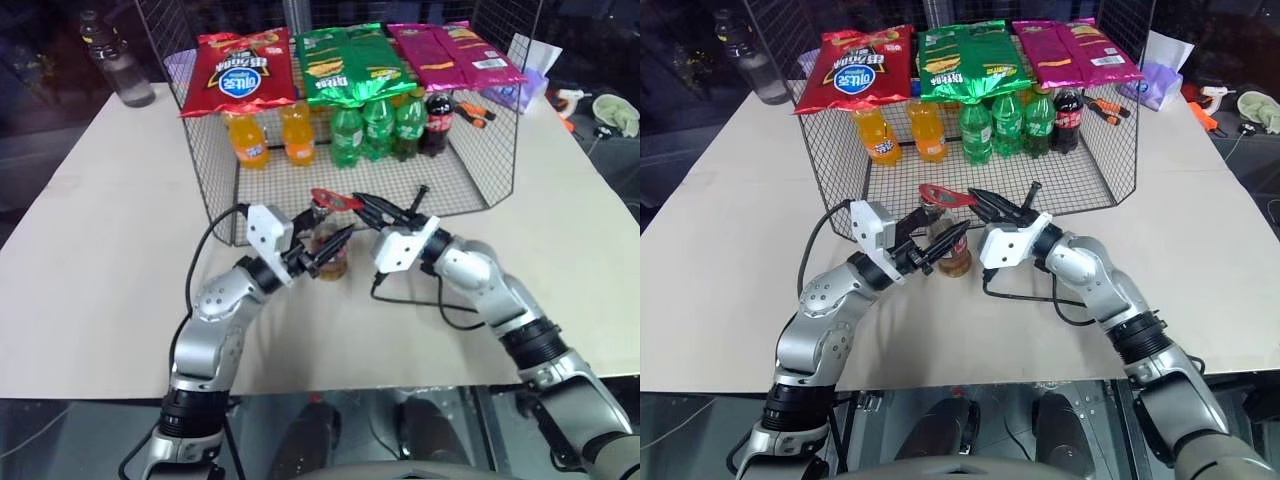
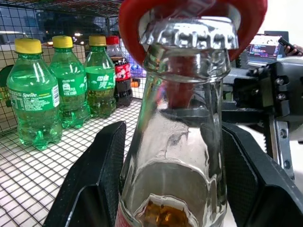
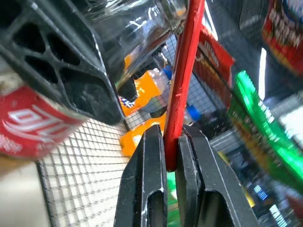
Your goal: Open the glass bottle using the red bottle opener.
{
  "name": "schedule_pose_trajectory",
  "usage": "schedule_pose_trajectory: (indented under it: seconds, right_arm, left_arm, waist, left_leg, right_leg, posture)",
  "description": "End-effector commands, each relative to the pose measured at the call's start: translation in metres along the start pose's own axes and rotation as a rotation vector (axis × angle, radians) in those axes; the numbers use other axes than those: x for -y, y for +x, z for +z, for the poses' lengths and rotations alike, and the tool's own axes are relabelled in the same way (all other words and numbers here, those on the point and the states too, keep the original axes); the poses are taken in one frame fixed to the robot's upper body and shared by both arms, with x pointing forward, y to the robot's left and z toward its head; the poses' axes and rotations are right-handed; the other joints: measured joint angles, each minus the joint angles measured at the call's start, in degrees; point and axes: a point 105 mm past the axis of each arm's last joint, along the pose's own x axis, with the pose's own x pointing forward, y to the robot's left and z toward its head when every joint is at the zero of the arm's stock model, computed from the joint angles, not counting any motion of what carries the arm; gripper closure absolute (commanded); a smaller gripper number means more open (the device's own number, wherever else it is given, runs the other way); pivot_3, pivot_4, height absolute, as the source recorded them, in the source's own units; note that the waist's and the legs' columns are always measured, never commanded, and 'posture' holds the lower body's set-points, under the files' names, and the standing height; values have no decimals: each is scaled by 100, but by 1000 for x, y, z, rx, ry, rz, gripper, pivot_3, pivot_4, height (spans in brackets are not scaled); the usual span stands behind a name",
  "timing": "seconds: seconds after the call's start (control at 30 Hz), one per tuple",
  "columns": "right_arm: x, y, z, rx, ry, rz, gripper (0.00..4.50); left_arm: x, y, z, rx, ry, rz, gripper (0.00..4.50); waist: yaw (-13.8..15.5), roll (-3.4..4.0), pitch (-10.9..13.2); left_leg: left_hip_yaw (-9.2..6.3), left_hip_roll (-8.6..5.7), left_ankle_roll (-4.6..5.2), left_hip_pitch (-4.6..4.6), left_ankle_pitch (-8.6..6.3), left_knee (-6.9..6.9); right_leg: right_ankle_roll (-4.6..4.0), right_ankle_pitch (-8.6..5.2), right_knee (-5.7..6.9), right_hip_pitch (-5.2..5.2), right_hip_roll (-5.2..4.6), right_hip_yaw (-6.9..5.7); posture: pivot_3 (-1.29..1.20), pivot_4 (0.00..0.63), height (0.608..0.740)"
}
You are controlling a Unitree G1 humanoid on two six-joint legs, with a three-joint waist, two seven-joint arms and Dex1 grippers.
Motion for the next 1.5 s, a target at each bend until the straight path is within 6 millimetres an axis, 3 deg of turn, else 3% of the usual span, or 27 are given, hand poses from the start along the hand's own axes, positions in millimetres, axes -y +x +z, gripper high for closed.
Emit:
schedule_pose_trajectory:
  seconds: [0.03,0.27,0.67,1.27,1.5]
  right_arm:
    - [-14,-2,10,92,-125,138,4500]
    - [20,-1,-12,84,-307,180,4500]
    - [66,6,-12,134,-509,153,4500]
    - [96,7,2,165,-593,49,4500]
    - [110,4,5,166,-507,-71,4500]
  left_arm:
    - [7,11,13,55,26,-45,2232]
    - [7,14,11,51,26,-53,2232]
    - [8,14,10,51,24,-55,2232]
    - [11,15,8,46,18,-69,2232]
    - [11,14,7,43,18,-68,2232]
  waist:
    - [8,0,0]
    - [22,0,0]
    - [101,0,1]
    - [81,1,2]
    - [81,1,2]
  left_leg:
    - [-1,0,0,5,0,-1]
    - [3,-1,0,7,0,-2]
    - [4,0,0,2,0,-3]
    - [16,2,0,2,0,-28]
    - [17,3,0,2,0,-30]
  right_leg:
    - [0,0,-1,2,0,-1]
    - [0,0,-2,7,0,2]
    - [0,0,-4,3,0,2]
    - [-1,0,-11,-9,1,13]
    - [-1,0,-13,-10,1,14]
  posture:
    - [0,150,740]
    - [0,150,740]
    - [0,150,740]
    - [0,150,740]
    - [0,150,740]
